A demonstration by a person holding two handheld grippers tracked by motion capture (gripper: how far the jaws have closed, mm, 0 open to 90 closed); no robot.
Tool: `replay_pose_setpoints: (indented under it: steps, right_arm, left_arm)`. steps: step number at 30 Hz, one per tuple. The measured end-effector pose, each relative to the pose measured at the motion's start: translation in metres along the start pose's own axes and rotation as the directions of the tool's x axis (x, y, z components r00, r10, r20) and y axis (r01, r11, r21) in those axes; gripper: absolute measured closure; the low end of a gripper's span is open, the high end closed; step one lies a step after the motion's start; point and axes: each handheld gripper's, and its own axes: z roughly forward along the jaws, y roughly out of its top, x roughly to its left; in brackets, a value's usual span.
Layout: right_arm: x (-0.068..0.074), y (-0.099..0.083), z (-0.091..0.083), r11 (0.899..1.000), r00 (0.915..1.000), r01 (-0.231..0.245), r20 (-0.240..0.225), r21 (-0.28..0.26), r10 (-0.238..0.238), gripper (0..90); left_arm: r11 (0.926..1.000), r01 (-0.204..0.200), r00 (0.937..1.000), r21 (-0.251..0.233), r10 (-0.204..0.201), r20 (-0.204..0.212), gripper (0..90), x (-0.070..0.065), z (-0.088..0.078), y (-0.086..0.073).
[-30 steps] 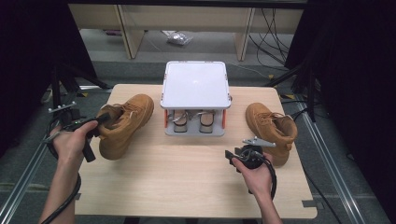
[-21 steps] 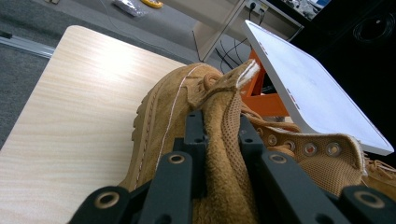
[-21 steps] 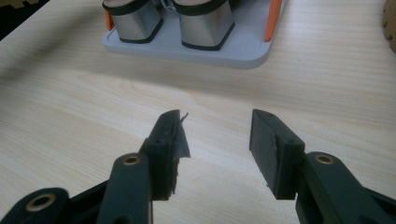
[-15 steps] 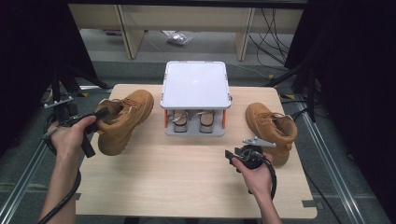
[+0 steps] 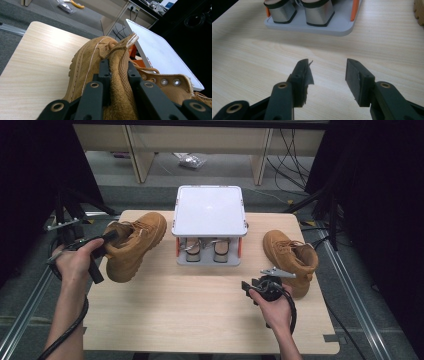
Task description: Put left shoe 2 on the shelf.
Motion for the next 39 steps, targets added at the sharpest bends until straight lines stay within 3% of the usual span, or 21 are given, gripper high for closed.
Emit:
replay_pose_setpoints:
  steps: [22,23,31,34,39]
  right_arm:
    - [0.0,-0.001,0.001,1.0,1.0,0.001,0.01,0.006,-0.001,54.7]
    - [0.003,-0.002,0.0,0.999,0.9991,-0.041,0.009,0.017,0.041,54.7]
    - [0.002,-0.002,0.002,0.999,0.9993,-0.036,0.003,0.008,0.036,54.7]
    - [-0.001,-0.002,0.002,1.0,0.9999,0.005,0.013,-0.004,-0.005,54.9]
    - [0.0,-0.002,0.002,1.0,0.9998,-0.012,0.014,0.001,0.012,54.9]
  left_arm:
    - [0.9995,0.012,0.9999,-0.028,-0.011,0.009,79.3,-0.008,0.007,0.018]
    - [0.9995,0.012,0.9999,-0.028,-0.012,0.006,79.4,-0.008,0.008,0.019]
    - [0.9992,0.011,0.9999,-0.038,-0.011,0.01,79.4,-0.011,0.012,0.025]
    - [0.9986,0.021,0.9997,-0.049,-0.02,0.016,79.4,-0.011,0.012,0.028]
    - [0.998,0.019,0.9997,-0.06,-0.018,0.017,79.4,-0.014,0.013,0.034]
